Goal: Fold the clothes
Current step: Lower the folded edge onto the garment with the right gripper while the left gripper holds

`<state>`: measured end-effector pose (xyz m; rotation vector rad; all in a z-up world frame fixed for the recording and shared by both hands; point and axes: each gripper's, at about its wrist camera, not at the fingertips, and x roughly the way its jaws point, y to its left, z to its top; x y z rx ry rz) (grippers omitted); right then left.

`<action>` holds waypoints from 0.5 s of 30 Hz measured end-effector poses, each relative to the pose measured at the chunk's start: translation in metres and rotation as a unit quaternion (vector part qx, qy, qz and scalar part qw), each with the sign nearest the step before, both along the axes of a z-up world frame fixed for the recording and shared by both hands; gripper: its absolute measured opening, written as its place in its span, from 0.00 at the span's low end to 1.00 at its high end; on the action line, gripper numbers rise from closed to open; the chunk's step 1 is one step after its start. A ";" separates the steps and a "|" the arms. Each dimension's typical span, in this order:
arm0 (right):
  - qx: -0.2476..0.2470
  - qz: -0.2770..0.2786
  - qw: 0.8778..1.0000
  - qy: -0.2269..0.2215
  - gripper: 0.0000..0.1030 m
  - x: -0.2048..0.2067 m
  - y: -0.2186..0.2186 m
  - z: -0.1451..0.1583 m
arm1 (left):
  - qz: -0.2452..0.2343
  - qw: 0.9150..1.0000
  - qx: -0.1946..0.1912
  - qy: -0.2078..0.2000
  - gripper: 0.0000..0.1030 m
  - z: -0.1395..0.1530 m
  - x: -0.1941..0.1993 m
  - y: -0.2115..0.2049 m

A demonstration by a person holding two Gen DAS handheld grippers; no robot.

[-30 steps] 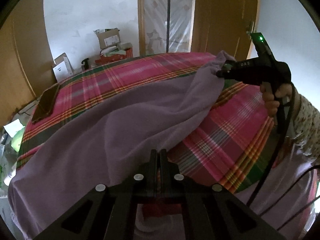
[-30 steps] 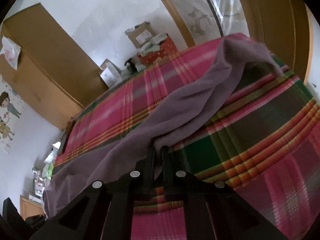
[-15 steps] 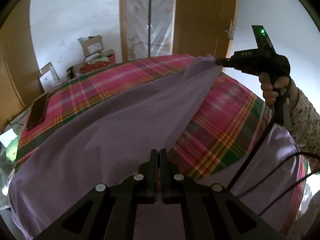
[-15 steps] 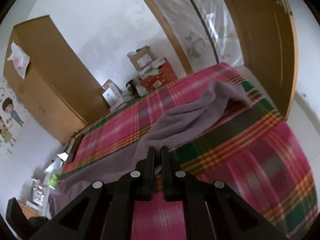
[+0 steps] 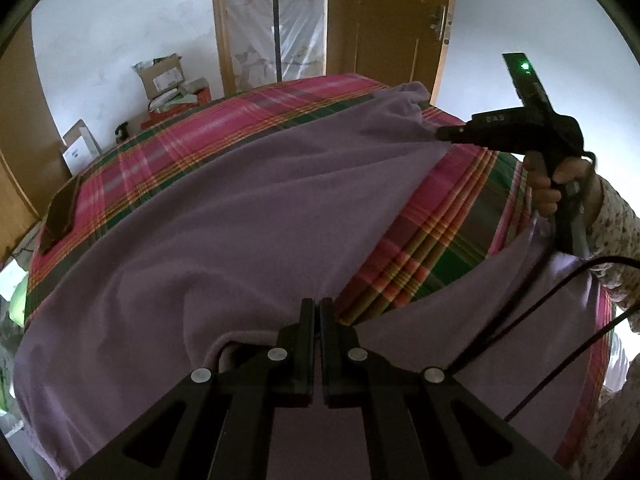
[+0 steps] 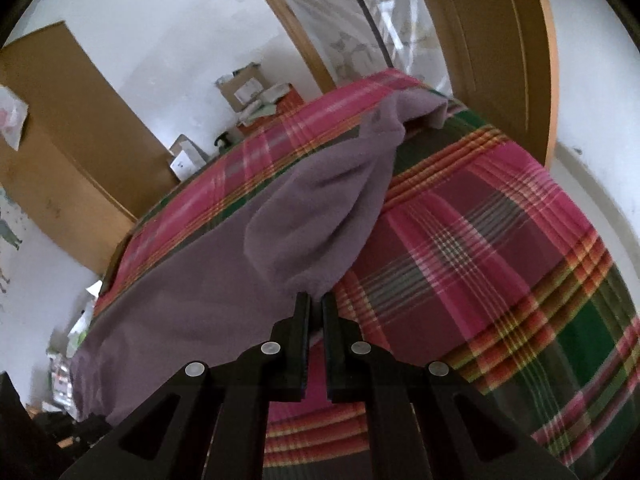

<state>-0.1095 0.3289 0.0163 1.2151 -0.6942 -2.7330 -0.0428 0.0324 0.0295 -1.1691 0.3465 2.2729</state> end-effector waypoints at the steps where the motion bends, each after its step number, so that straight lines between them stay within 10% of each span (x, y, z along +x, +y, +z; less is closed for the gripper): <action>1: 0.006 0.005 1.000 0.000 0.06 0.001 -0.002 0.001 | 0.001 1.000 0.000 -0.002 0.02 -0.001 -0.001 0.000; 15: -0.058 -0.068 0.996 0.016 0.26 -0.012 0.069 0.003 | 0.015 1.000 -0.006 -0.019 0.02 -0.011 -0.006 0.001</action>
